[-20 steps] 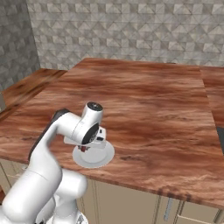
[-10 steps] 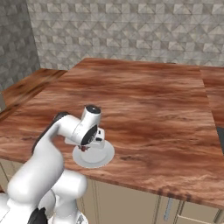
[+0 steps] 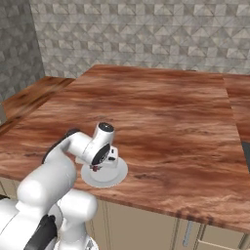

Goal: Pick steak from the fridge and place it on the plate on the counter.

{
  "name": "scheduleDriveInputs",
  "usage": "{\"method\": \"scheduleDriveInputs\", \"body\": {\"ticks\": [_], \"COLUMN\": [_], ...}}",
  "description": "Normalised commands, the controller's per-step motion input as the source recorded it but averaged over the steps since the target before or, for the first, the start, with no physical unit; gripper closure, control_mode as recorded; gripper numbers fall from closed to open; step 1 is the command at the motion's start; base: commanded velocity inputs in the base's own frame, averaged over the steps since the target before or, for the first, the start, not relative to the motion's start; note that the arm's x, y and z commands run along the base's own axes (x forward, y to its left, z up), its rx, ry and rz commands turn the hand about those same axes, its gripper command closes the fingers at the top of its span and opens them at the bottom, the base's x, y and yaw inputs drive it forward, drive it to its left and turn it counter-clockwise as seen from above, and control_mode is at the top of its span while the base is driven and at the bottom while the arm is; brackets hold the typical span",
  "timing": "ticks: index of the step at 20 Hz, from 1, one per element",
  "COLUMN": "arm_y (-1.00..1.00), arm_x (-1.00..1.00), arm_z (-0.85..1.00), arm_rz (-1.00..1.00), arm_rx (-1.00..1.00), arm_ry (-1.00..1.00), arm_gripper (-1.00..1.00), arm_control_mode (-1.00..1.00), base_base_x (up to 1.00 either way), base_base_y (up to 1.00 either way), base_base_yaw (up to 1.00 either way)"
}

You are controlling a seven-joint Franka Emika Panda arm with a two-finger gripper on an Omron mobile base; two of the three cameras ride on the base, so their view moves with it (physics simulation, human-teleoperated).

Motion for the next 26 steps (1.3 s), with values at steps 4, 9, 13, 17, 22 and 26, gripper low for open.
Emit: {"method": "scheduleDriveInputs", "body": {"ticks": [4, 9, 13, 17, 22, 26], "arm_y": [0.0, 0.0, 0.0, 0.0, 0.0, 0.0], "arm_x": [0.01, 0.02, 0.01, 0.01, 0.0, 0.0], "arm_z": [-0.27, -0.26, -0.12, 0.0, 0.0, 0.0], "arm_rz": [0.0, 0.0, 0.0, 0.0, 0.0, 0.0], "arm_rx": [0.0, 0.0, 0.0, 0.0, 0.0, 0.0], "arm_ry": [0.0, 0.0, 0.0, 0.0, 0.0, -0.01], "arm_gripper": [1.0, 1.0, 1.0, -1.0, -1.0, -1.0], "arm_control_mode": [-1.0, -1.0, -1.0, -1.0, -1.0, -1.0], "base_base_x": [0.0, 0.0, 0.0, 0.0, 0.0, 0.0], "base_base_y": [0.0, 0.0, 0.0, 0.0, 0.0, 0.0], "base_base_yaw": [0.0, 0.0, 0.0, 0.0, 0.0, 0.0]}}
